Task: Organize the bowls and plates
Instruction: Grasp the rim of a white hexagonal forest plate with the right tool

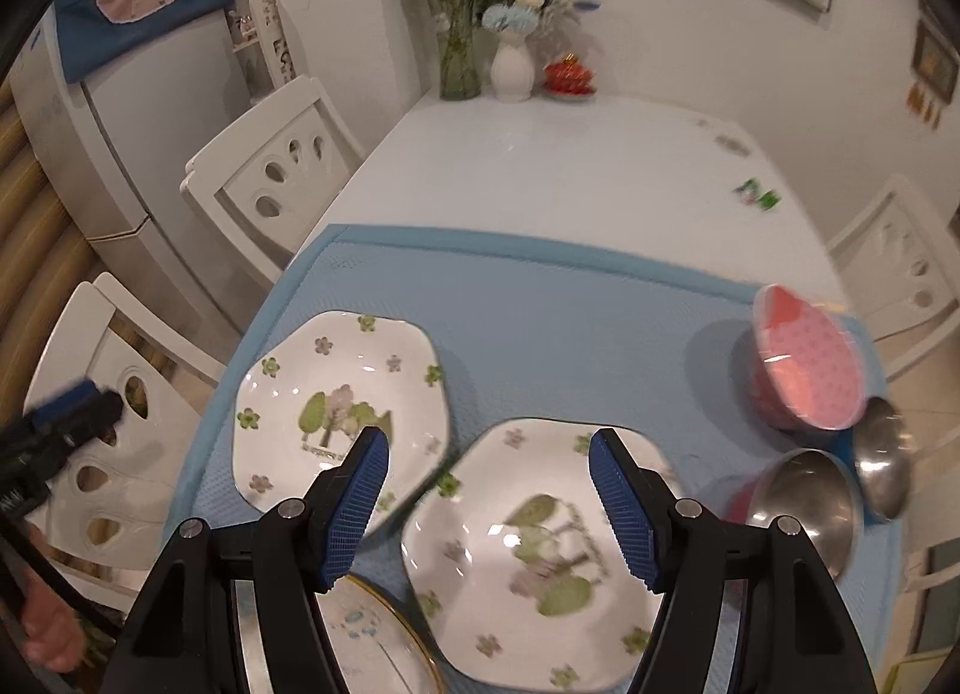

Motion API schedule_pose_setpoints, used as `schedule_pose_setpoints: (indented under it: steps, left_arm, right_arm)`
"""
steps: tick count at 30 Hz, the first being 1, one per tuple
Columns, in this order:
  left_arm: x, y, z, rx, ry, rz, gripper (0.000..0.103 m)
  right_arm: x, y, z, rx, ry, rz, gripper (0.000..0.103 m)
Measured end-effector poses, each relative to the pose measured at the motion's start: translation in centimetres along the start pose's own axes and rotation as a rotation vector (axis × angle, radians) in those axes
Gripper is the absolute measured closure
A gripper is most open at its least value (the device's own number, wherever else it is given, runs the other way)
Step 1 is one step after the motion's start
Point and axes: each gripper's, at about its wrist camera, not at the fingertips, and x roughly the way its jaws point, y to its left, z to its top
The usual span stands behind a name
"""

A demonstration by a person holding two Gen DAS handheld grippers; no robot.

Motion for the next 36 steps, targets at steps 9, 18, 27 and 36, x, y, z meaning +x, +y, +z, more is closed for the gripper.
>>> schedule_pose_setpoints:
  steps: [9, 18, 27, 36]
  left_arm:
    - [7.0, 3.1, -0.6, -0.12, 0.144, -0.054, 0.025]
    - [11.4, 3.9, -1.0, -0.131, 0.239, -0.064, 0.058]
    - [12.5, 3.8, -1.0, -0.109, 0.233, -0.084, 0.068]
    - [13.2, 1.9, -0.7, -0.001, 0.221, -0.029, 0.068]
  right_arm:
    - [9.0, 1.1, 1.9, -0.001, 0.157, 0.105, 0.036]
    - [13.3, 1.6, 2.1, -0.056, 0.213, 0.1, 0.053]
    - [15.4, 1.6, 1.2, -0.044, 0.248, 0.155, 0.078]
    - [15.0, 1.2, 0.7, -0.052, 0.218, 0.178, 0.078]
